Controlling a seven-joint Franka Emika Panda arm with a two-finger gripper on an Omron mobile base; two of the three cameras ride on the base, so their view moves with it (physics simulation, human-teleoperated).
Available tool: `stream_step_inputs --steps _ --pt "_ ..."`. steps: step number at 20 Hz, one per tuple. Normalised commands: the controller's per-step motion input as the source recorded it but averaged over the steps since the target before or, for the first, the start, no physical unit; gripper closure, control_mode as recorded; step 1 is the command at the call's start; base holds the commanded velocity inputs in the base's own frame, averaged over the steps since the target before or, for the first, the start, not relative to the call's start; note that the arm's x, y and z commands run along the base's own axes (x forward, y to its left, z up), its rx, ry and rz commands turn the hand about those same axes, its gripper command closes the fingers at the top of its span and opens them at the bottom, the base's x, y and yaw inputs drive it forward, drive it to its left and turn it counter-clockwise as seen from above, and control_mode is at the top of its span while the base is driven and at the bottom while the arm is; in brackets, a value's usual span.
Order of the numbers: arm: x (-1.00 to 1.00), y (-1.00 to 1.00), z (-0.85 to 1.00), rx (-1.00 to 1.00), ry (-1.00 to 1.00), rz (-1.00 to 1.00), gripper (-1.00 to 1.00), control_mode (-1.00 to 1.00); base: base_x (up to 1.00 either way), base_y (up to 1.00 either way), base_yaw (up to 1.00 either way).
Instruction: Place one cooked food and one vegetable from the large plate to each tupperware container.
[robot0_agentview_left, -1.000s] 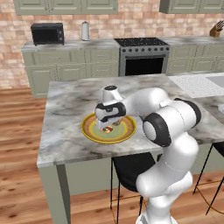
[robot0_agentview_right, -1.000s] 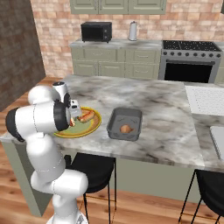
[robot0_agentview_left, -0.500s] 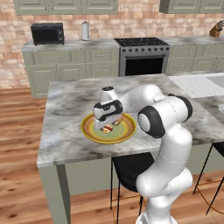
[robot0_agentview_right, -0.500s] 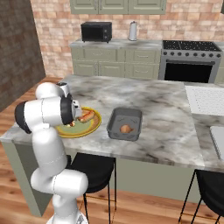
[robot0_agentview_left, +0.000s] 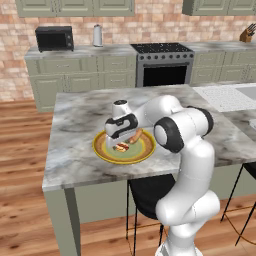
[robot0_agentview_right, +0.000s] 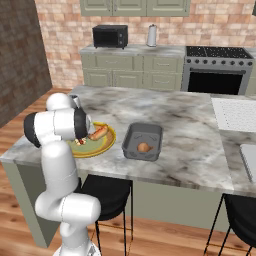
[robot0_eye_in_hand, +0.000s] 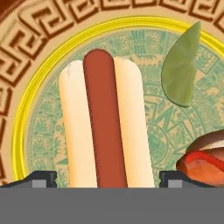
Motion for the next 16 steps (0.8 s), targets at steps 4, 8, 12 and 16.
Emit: stream_step_inputs --steps 4,8,12,16 --pt "0.0 0.0 -0.28 0.0 0.0 0.0 -1.0 -1.0 0.0 0.0 0.0" --pt "0.0 0.02 -0.18 0.0 0.0 0.0 -1.0 -1.0 0.0 0.0 0.0" --pt "0.0 0.0 -0.1 0.0 0.0 0.0 -1.0 -1.0 0.0 0.0 0.0" --pt "0.0 0.0 -0.09 0.0 0.0 0.0 1.0 -1.0 0.0 0.0 0.0"
